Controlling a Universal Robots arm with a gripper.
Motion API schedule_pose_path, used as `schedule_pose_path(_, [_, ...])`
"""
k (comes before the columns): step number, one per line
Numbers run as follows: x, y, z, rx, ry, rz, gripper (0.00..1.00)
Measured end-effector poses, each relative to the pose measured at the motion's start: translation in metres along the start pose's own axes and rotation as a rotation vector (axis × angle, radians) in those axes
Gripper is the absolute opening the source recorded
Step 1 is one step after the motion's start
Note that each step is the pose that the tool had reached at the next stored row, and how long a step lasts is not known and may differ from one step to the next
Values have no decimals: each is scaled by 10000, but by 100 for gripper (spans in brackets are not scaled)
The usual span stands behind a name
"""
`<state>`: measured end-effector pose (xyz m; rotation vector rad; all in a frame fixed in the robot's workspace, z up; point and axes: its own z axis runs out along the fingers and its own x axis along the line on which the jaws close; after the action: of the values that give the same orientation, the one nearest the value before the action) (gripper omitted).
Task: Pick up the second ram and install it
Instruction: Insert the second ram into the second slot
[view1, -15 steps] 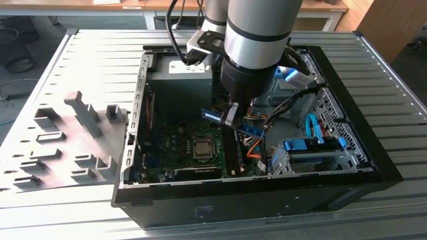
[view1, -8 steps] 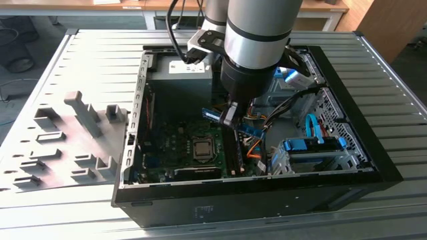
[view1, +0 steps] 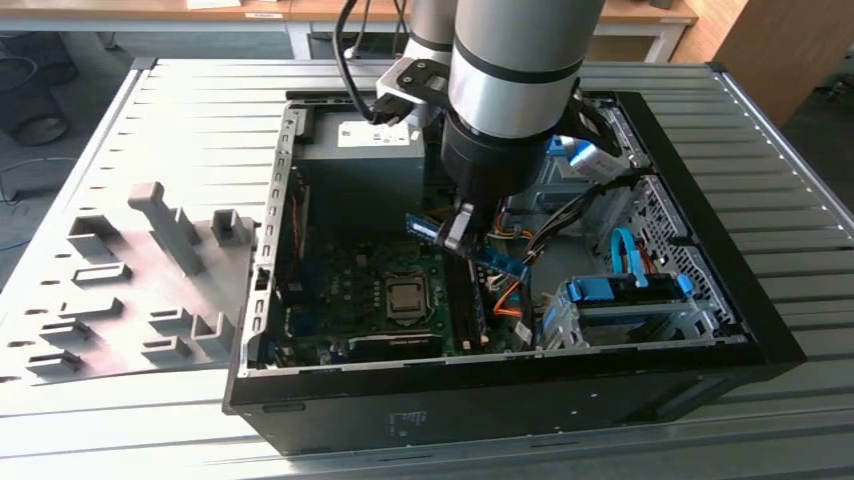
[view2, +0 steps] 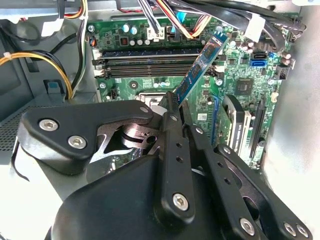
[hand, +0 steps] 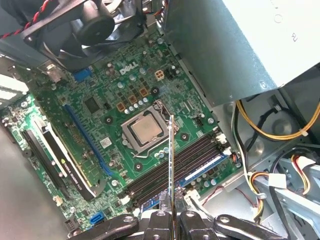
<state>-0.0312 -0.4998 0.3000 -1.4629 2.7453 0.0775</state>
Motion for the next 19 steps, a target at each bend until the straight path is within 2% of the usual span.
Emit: schedule_pose_path(19, [0,0,1,43,-25,848,14])
